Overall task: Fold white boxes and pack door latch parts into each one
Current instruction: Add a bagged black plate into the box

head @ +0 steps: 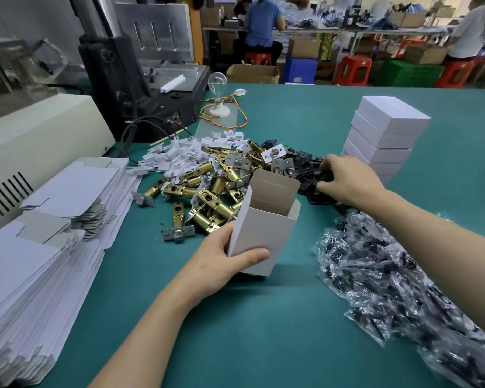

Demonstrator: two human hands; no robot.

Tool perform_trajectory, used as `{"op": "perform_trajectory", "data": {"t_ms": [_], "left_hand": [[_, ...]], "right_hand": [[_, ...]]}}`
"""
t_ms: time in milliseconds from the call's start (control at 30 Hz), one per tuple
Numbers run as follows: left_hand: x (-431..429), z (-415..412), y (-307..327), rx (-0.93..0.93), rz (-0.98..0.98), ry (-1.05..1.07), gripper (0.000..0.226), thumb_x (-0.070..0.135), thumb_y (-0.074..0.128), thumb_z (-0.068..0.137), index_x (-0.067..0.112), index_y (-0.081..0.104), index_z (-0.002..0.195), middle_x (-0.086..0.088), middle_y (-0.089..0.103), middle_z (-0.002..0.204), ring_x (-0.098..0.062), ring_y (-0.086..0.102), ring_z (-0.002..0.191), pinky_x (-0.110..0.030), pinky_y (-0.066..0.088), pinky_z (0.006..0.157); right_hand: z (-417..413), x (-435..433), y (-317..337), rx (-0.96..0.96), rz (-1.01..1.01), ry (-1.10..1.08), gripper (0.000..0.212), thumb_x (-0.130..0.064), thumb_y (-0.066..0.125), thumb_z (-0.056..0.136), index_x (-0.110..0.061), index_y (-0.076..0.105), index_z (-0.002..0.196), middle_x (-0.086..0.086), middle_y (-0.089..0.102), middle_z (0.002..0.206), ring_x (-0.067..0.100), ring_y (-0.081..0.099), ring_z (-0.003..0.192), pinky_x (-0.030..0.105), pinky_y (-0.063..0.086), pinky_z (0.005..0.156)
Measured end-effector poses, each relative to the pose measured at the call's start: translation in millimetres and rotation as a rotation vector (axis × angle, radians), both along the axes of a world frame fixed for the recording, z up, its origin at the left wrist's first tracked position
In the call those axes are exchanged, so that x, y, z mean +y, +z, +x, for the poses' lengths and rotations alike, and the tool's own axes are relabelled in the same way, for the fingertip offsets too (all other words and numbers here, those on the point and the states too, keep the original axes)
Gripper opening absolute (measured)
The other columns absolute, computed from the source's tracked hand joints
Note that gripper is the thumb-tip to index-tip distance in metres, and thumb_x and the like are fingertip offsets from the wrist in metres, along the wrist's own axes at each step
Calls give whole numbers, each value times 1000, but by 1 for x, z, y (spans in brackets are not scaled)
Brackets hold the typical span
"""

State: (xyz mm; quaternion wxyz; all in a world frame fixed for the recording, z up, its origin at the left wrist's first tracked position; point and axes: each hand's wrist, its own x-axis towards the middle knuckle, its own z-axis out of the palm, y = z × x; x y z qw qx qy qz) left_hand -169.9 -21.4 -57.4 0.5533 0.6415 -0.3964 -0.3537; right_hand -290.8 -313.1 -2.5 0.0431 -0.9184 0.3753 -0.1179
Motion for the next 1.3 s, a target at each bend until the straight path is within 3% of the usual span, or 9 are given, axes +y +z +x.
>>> {"op": "perform_trajectory", "data": {"t_ms": [167,400,500,567,667,767,867,1133,1300], "left_hand": [[0,0,1,11,-5,-4,53,56,84,71,48,67,120,16,75,116,-4,71,107,-15,56,83],[0,1,1,6,-2,-11,57,59,83,70,46,66,123,16,74,117,-6,70,109,-17,56,84],[0,1,1,-1,-9,-15,48,58,84,71,54,67,116,17,74,116,-4,70,108,-15,55,84],[0,1,1,-9,-14,-17,48,58,84,71,56,67,116,16,74,118,-5,70,109,-15,55,85],[0,1,1,-8,-20,-23,47,58,84,72,57,66,116,16,74,118,-5,70,110,-16,55,86],[-1,1,2,-15,-24,-30,45,57,84,75,57,66,116,16,75,119,-5,70,110,-15,55,85],[-1,1,3,-21,-23,-28,45,58,83,75,58,66,116,16,74,118,-5,70,109,-15,55,85],[1,-1,4,16,-29,-21,46,53,85,71,52,68,114,13,76,115,-6,71,105,-16,55,81],[1,-2,6,50,-42,-27,43,48,85,74,53,68,113,12,76,114,-7,72,104,-17,57,80]], "right_hand": [[2,3,12,-58,-56,-18,25,-10,55,96,-16,75,112,10,75,113,35,63,111,40,52,84],[1,19,39,-206,73,180,25,-21,71,96,-20,71,121,12,75,107,32,68,105,46,54,94],[2,36,54,-296,143,250,27,-24,74,94,-24,68,121,0,74,94,20,70,93,32,56,84],[0,54,67,-487,348,316,27,-22,75,94,-22,66,119,-4,75,84,12,73,82,20,55,65],[-7,76,86,-673,646,434,19,-14,71,96,-20,66,114,1,79,82,13,72,73,20,52,54],[-12,94,95,-512,737,588,20,-3,66,97,-15,64,114,5,80,86,12,74,78,22,58,62],[-11,108,93,-335,609,625,23,1,65,97,-10,59,115,10,79,89,19,76,81,31,62,65],[2,130,84,-247,511,627,22,-13,72,94,-26,60,108,-2,78,84,8,75,78,33,61,68],[6,137,78,-107,523,610,21,-20,63,101,-34,59,116,-2,77,89,20,69,87,44,57,78]]}}
